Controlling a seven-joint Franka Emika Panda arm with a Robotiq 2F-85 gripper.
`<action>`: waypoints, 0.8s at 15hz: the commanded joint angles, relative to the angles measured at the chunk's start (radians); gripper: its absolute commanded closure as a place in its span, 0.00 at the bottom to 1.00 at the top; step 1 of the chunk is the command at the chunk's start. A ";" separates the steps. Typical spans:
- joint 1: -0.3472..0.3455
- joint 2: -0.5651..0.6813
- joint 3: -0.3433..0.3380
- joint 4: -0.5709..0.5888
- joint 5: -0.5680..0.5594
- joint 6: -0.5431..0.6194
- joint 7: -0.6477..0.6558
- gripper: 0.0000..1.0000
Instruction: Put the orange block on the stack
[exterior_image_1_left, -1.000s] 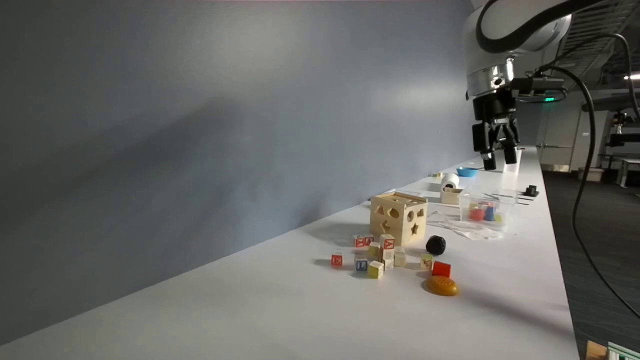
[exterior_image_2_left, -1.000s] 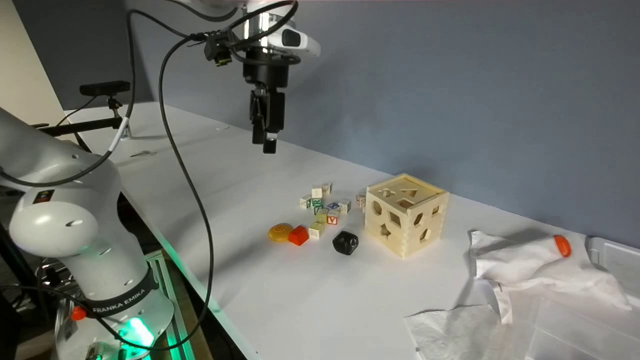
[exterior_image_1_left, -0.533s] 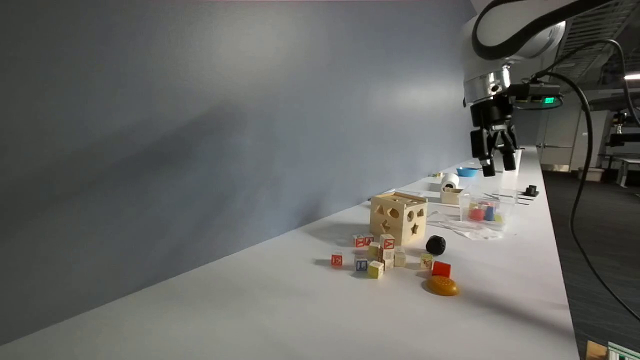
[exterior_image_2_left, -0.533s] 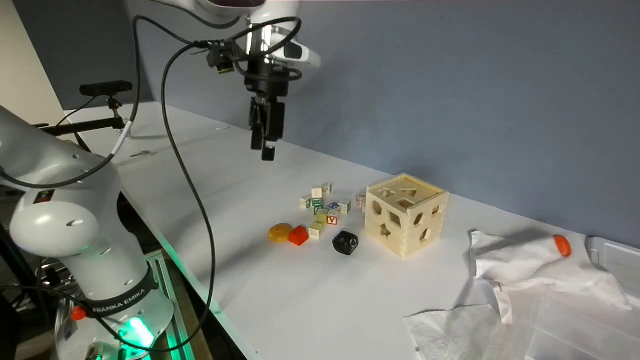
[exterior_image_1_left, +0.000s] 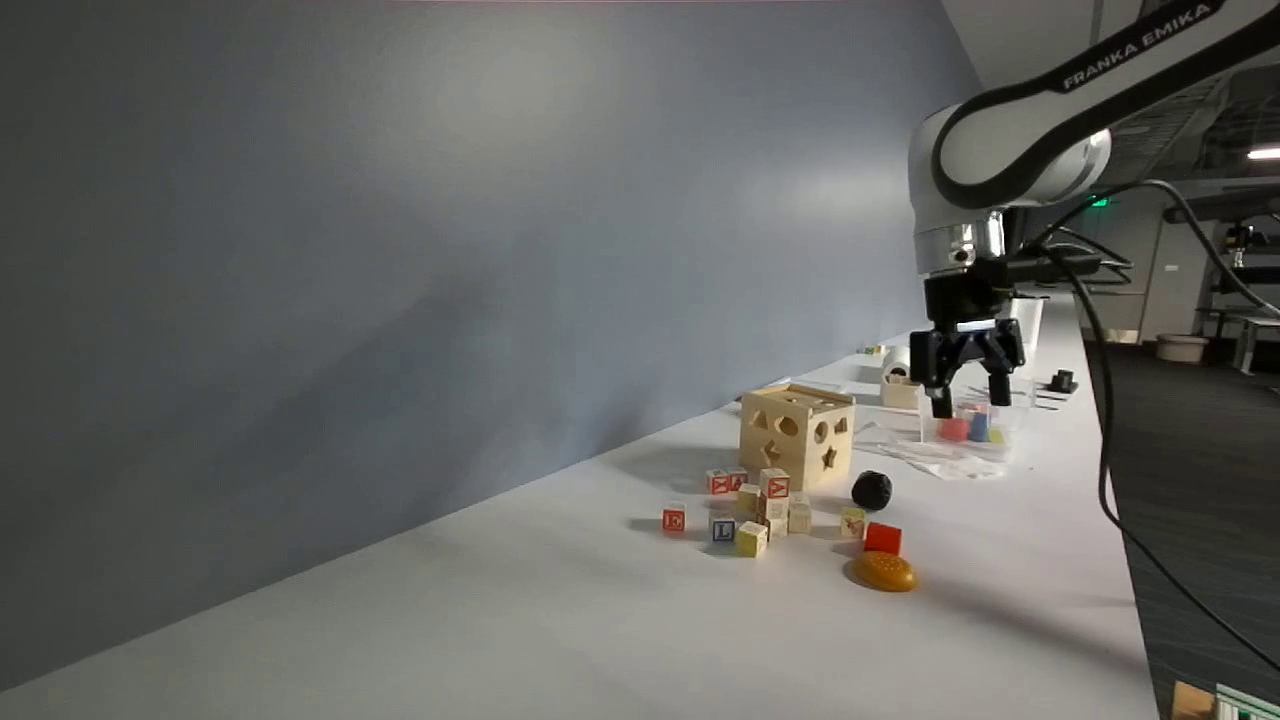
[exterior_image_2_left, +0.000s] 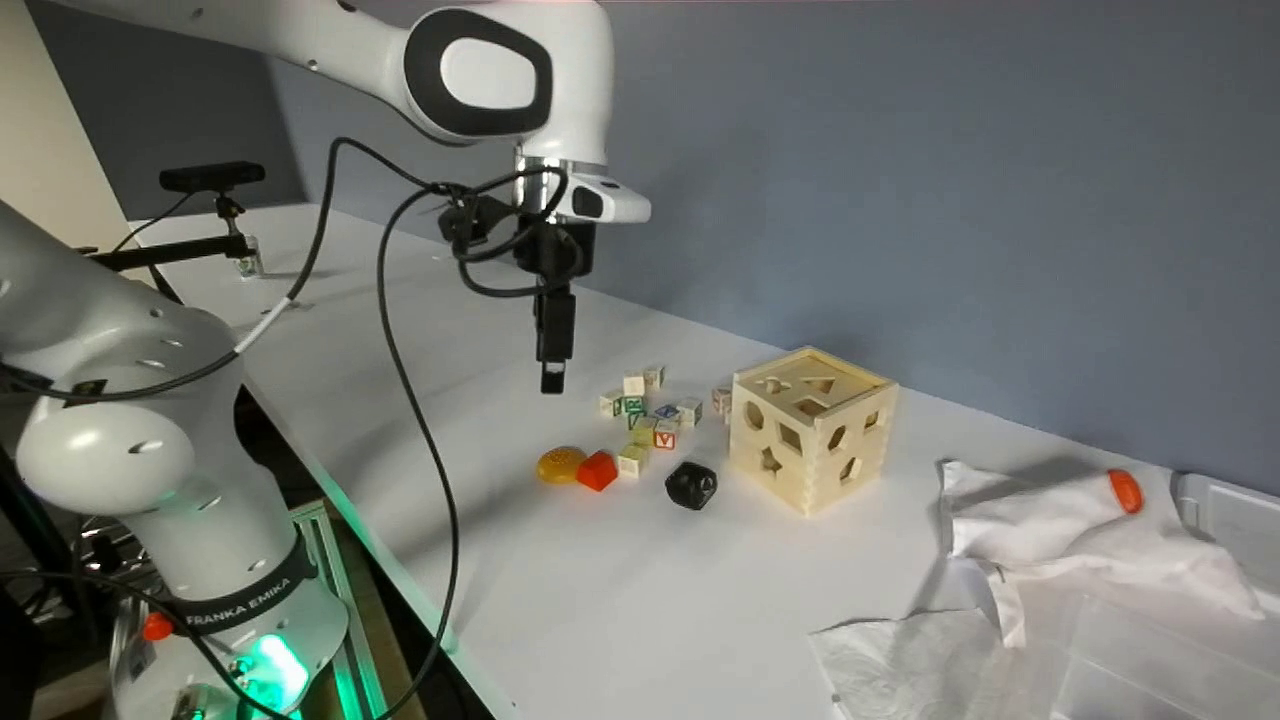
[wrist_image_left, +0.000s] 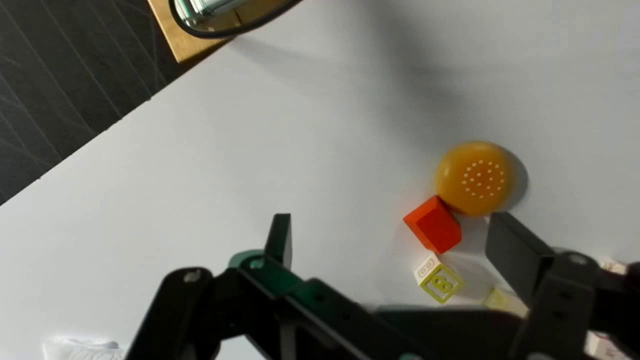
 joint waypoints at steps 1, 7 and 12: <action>-0.040 -0.008 0.025 -0.104 0.012 0.199 0.161 0.00; -0.075 0.010 0.100 -0.227 0.072 0.385 0.483 0.00; -0.055 0.028 0.122 -0.244 0.074 0.407 0.597 0.00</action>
